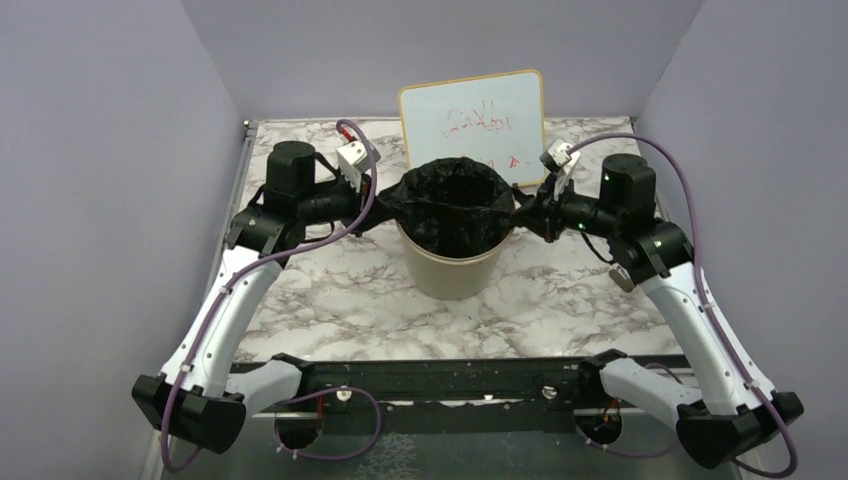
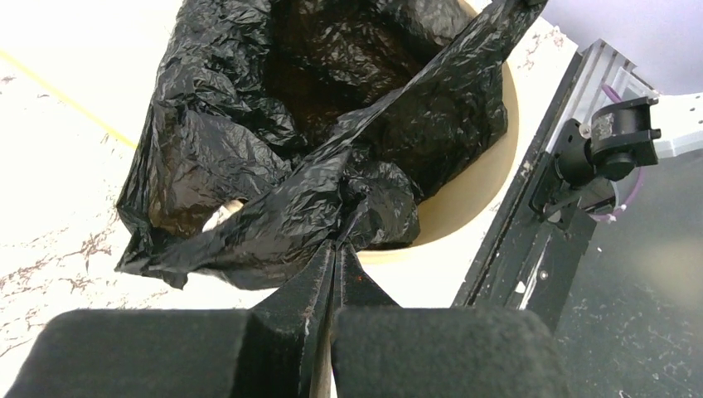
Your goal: Put the trash bags into the trash bin
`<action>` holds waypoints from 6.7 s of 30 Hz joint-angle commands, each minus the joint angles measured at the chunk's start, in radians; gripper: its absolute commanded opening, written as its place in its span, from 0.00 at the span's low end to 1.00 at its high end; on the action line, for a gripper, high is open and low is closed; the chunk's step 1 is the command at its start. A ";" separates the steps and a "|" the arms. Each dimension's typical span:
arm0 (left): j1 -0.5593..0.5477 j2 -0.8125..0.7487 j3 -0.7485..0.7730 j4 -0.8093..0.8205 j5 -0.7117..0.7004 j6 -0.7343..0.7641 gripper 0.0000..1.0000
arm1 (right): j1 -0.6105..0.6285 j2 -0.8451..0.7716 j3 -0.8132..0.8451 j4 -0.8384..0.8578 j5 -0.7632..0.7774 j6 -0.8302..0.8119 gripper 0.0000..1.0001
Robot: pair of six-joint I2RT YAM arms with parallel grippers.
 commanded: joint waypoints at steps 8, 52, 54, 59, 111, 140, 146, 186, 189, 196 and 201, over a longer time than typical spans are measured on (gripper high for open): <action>-0.005 -0.106 -0.118 0.000 -0.011 -0.047 0.29 | -0.002 -0.195 -0.153 -0.011 -0.197 -0.001 0.01; 0.085 0.000 0.043 0.030 0.141 0.625 0.78 | -0.001 -0.144 -0.119 0.018 -0.185 0.028 0.01; 0.091 0.024 0.055 -0.018 0.159 0.688 0.77 | -0.001 -0.142 -0.116 0.014 -0.182 0.028 0.01; 0.101 0.079 0.107 -0.063 0.234 0.758 0.77 | -0.001 -0.145 -0.114 0.025 -0.179 0.040 0.01; 0.074 -0.231 -0.296 0.149 0.259 0.523 0.00 | -0.001 -0.178 -0.138 -0.110 -0.325 -0.062 0.01; 0.073 -0.433 -0.446 0.169 0.118 0.334 0.00 | -0.001 -0.175 -0.189 -0.114 -0.484 0.034 0.03; 0.072 -0.381 -0.486 0.165 0.150 0.331 0.00 | -0.001 -0.114 -0.183 -0.160 -0.502 0.031 0.04; 0.072 -0.322 -0.564 0.285 -0.007 0.228 0.13 | -0.002 -0.100 -0.333 -0.056 -0.219 0.191 0.11; 0.072 -0.365 -0.541 0.309 -0.067 0.151 0.37 | -0.002 -0.116 -0.309 -0.061 -0.190 0.191 0.24; 0.073 -0.524 -0.534 0.336 -0.217 -0.023 0.67 | -0.001 -0.239 -0.288 -0.011 -0.202 0.257 0.44; 0.074 -0.545 -0.498 0.318 -0.232 -0.057 0.87 | -0.001 -0.349 -0.276 -0.001 -0.088 0.311 0.52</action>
